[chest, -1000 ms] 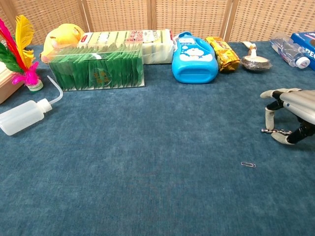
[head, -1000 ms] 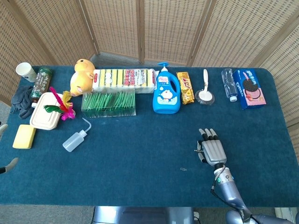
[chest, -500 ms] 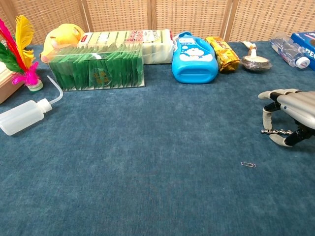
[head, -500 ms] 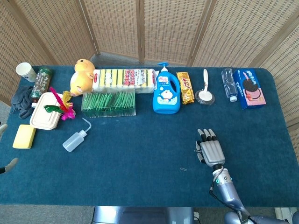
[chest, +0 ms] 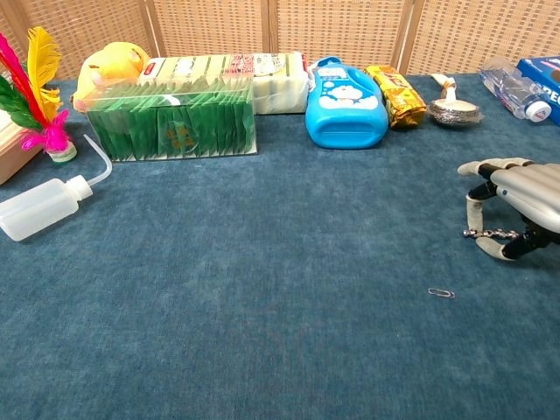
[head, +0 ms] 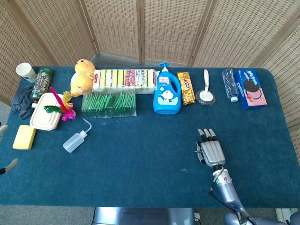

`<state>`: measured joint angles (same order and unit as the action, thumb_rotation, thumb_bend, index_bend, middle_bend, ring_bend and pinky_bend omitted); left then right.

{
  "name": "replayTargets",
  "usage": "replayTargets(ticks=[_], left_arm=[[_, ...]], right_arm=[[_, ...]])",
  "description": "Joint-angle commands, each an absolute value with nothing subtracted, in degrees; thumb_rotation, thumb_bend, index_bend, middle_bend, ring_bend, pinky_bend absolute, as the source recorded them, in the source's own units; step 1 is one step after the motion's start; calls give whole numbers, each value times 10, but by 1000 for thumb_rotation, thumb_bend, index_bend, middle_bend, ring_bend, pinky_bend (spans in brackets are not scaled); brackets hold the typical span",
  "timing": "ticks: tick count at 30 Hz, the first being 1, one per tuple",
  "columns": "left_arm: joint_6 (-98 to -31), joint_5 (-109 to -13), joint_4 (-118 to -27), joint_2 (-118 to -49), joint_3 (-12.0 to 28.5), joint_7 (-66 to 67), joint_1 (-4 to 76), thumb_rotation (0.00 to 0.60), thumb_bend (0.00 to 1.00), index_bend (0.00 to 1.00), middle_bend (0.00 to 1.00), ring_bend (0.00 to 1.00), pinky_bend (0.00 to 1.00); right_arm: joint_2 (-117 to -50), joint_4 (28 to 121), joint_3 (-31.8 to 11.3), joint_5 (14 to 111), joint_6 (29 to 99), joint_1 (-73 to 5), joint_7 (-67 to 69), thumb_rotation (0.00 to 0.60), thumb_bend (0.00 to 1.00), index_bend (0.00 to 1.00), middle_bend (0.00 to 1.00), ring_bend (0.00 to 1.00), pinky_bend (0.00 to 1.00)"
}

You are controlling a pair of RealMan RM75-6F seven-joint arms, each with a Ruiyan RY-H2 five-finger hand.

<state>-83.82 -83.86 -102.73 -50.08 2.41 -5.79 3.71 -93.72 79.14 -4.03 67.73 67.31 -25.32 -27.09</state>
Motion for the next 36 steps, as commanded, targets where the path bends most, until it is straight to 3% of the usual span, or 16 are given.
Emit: replayTargets(ticks=[1,19,29,36], left_arm=[[-838,-839,-1028,-501,24,-57,37,600,409,0,0,0,0],[-837,-840,-1030,-501,23,-56,38,600,409,0,0,0,0],[-841,-844,-1031,-498,22,-60,36,600,409,0,0,0,0],[-841,-846,-1032,-499,21,-58,37,600,410,0,0,0,0]], right_arm=[[-938,791,-41,677,672,-252,-272,600,456,577,0,0,0],[-908,837,-43,740,684,-247,-186,600,513,614,0,0,0],[-887,853,-37,792,668,-250,-47,600,531,622,0,0,0],[-835,910,-32,830,624,-263,130,600,542,628,0,0,0]])
